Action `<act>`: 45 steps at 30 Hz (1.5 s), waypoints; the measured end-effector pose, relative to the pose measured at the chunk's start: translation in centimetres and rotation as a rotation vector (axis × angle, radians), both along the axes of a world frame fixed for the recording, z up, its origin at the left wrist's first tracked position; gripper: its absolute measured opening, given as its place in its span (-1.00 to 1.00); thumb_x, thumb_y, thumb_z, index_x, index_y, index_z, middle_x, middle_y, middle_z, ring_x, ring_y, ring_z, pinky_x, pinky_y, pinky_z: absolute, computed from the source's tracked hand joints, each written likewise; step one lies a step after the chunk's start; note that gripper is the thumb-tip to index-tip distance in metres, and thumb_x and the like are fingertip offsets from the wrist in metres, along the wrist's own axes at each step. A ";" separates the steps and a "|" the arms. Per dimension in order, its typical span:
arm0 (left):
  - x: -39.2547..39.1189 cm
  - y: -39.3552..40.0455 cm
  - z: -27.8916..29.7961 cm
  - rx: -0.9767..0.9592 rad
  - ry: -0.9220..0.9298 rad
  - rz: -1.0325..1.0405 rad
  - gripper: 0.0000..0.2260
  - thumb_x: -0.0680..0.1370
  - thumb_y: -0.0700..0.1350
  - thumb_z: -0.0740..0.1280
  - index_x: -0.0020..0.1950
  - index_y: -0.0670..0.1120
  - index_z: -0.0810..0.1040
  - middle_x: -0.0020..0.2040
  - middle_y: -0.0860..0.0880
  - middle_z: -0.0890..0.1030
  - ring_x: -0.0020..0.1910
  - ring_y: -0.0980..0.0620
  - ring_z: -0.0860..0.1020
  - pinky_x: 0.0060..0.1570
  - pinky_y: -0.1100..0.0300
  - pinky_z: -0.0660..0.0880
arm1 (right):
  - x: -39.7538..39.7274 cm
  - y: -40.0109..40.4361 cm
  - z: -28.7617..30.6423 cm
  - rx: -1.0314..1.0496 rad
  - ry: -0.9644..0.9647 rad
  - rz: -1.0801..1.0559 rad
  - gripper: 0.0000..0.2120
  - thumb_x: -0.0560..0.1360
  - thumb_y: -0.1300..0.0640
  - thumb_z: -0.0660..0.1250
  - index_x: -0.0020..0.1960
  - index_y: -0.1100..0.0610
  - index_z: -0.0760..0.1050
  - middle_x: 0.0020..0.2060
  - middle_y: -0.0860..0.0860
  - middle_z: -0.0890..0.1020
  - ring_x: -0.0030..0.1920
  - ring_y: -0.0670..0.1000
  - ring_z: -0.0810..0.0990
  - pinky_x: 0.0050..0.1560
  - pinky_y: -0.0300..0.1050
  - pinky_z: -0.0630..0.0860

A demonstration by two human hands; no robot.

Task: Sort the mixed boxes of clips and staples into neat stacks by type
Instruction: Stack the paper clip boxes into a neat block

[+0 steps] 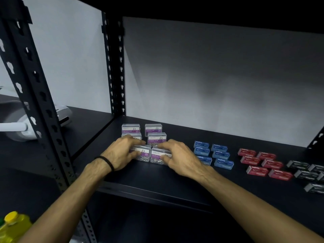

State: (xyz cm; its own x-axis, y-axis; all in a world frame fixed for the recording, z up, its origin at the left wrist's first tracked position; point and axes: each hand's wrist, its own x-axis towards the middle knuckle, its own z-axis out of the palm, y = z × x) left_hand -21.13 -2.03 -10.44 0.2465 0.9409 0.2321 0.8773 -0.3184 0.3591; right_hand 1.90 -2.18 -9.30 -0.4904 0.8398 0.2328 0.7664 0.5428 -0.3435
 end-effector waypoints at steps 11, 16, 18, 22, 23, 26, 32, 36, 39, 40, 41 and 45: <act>-0.9 -0.1 3.1 0.171 -0.088 0.124 -0.60 0.55 0.09 0.31 0.38 0.12 0.42 0.14 0.01 0.52 0.07 0.01 0.54 0.07 0.04 0.53 | -0.3 1.3 1.5 0.099 0.048 -0.083 -0.64 0.62 -0.06 0.24 0.37 0.02 0.47 0.18 -0.03 0.52 0.10 -0.08 0.49 0.05 -0.12 0.47; -2.1 2.7 3.8 -0.002 -0.075 0.262 -0.72 0.57 0.08 0.29 0.26 0.10 0.53 0.14 -0.03 0.61 0.09 -0.04 0.58 0.09 0.01 0.53 | -1.5 4.1 2.5 0.014 0.105 -0.087 -0.71 0.64 0.03 0.21 0.32 0.05 0.51 0.15 -0.01 0.54 0.12 -0.07 0.48 0.14 -0.07 0.50; -2.1 3.3 3.3 -0.087 -0.110 0.251 -0.75 0.57 0.07 0.30 0.23 0.10 0.57 0.12 -0.01 0.63 0.06 -0.01 0.59 0.10 0.07 0.53 | -2.1 4.9 2.5 -0.020 0.084 -0.081 -0.71 0.65 0.04 0.20 0.33 0.05 0.52 0.19 0.00 0.54 0.20 -0.02 0.48 0.19 -0.05 0.48; -1.5 4.1 2.5 -0.154 -0.161 0.222 -0.78 0.57 0.01 0.32 0.20 0.07 0.61 0.10 0.01 0.67 0.02 0.06 0.62 0.15 0.10 0.53 | -3.3 5.9 2.4 -0.100 0.061 -0.052 -0.70 0.66 0.10 0.18 0.33 0.11 0.53 0.30 0.04 0.55 0.24 0.01 0.55 0.21 -0.10 0.44; -1.3 4.3 2.4 -0.157 -0.175 0.216 -0.78 0.57 -0.01 0.31 0.20 0.06 0.61 0.10 0.00 0.67 0.02 0.06 0.62 0.15 0.11 0.53 | -3.4 6.0 2.3 -0.118 0.064 -0.056 -0.70 0.67 0.10 0.18 0.33 0.10 0.54 0.29 0.04 0.57 0.19 0.00 0.58 0.17 -0.13 0.46; -0.8 4.8 2.4 -0.167 -0.193 0.181 -0.79 0.57 -0.02 0.32 0.19 0.06 0.62 0.11 0.01 0.66 0.05 0.06 0.61 0.17 0.13 0.51 | -3.1 6.3 1.9 -0.179 0.107 -0.078 -0.71 0.66 0.11 0.20 0.32 0.06 0.55 0.27 0.00 0.59 0.14 -0.04 0.60 0.15 -0.12 0.51; 0.3 5.2 2.8 -0.208 -0.204 0.069 -0.79 0.57 -0.05 0.32 0.18 0.06 0.63 0.07 0.06 0.64 0.03 0.13 0.56 0.04 0.29 0.40 | -1.3 5.4 2.0 -0.261 0.183 -0.101 -0.70 0.64 0.12 0.24 0.35 0.08 0.52 0.30 0.01 0.57 0.13 -0.08 0.56 0.07 -0.22 0.47; 0.2 4.9 2.9 -0.271 -0.211 -0.030 -0.80 0.59 -0.08 0.31 0.18 0.10 0.62 0.07 0.11 0.62 -0.01 0.27 0.54 -0.10 0.44 0.37 | -0.5 4.5 2.0 -0.281 0.212 -0.107 -0.70 0.64 0.11 0.24 0.34 0.08 0.54 0.30 0.00 0.57 0.16 -0.08 0.55 0.05 -0.27 0.42; -0.1 4.6 3.1 -0.296 -0.186 -0.071 -0.78 0.60 -0.11 0.29 0.20 0.07 0.61 0.11 0.11 0.62 -0.02 0.37 0.50 -0.15 0.57 0.35 | -0.5 3.8 1.9 -0.277 0.224 -0.109 -0.71 0.64 0.11 0.24 0.33 0.07 0.55 0.24 -0.01 0.62 0.10 -0.09 0.59 0.05 -0.25 0.50; -0.1 4.5 3.1 -0.296 -0.177 -0.077 -0.78 0.61 -0.12 0.28 0.22 0.04 0.60 0.11 0.11 0.61 -0.03 0.39 0.49 -0.16 0.61 0.34 | -0.5 3.7 1.9 -0.275 0.225 -0.106 -0.71 0.64 0.11 0.24 0.33 0.07 0.55 0.25 -0.01 0.61 0.11 -0.09 0.59 0.06 -0.25 0.49; -0.2 4.4 3.2 -0.299 -0.173 -0.084 -0.77 0.61 -0.13 0.27 0.23 0.03 0.60 0.11 0.12 0.60 -0.04 0.39 0.48 -0.17 0.64 0.33 | -0.5 3.5 1.9 -0.274 0.224 -0.102 -0.71 0.64 0.12 0.24 0.33 0.08 0.54 0.27 -0.01 0.60 0.15 -0.09 0.57 0.08 -0.27 0.45; -0.3 3.9 3.3 -0.338 -0.174 -0.100 -0.77 0.62 -0.11 0.25 0.24 0.08 0.58 0.10 0.19 0.57 0.03 0.32 0.50 -0.01 0.53 0.38 | -0.5 2.9 1.9 -0.293 0.211 -0.097 -0.70 0.65 0.10 0.23 0.35 0.08 0.53 0.33 -0.02 0.56 0.26 -0.09 0.51 0.13 -0.28 0.35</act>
State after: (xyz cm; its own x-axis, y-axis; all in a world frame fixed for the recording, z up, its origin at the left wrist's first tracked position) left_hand -21.48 1.92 -7.14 0.3251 0.9448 -0.0408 0.7648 -0.2373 0.5990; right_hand 1.44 0.73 -7.38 -0.3725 0.9259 0.0631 0.7054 0.3266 -0.6291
